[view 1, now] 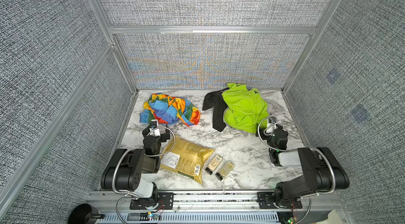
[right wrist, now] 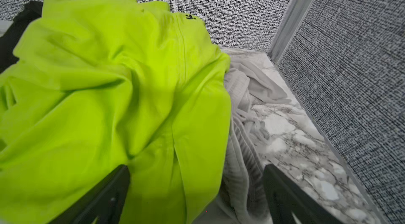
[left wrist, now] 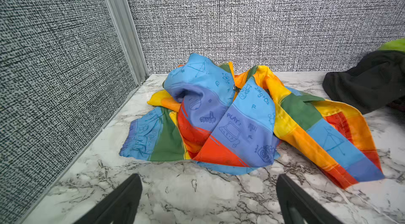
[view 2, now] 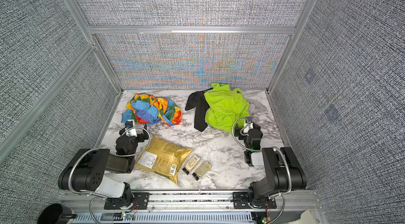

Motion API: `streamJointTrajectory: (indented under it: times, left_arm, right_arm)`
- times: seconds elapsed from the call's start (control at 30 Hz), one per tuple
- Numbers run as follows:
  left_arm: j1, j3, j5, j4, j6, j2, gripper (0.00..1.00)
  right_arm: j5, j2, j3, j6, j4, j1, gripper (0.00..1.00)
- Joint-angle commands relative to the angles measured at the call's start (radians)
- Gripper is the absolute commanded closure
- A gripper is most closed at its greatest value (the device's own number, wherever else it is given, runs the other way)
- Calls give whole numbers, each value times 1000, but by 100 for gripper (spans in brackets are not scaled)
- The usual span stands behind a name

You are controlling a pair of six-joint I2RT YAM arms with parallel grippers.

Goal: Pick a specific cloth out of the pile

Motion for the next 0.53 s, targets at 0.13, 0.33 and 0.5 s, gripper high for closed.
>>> streamJointTrajectory:
  times: [0.13, 0.33, 0.5]
  left_arm:
    - [4, 3, 15, 46, 7, -1, 1]
    - [3, 6, 16, 44, 7, 0, 1]
    - [10, 13, 35, 30, 5, 1, 1]
  right_arm:
    - [-7, 7, 27, 23, -41, -18, 1]
    - [-7, 6, 28, 23, -44, -18, 1]
    - [-7, 6, 27, 23, -42, -18, 1]
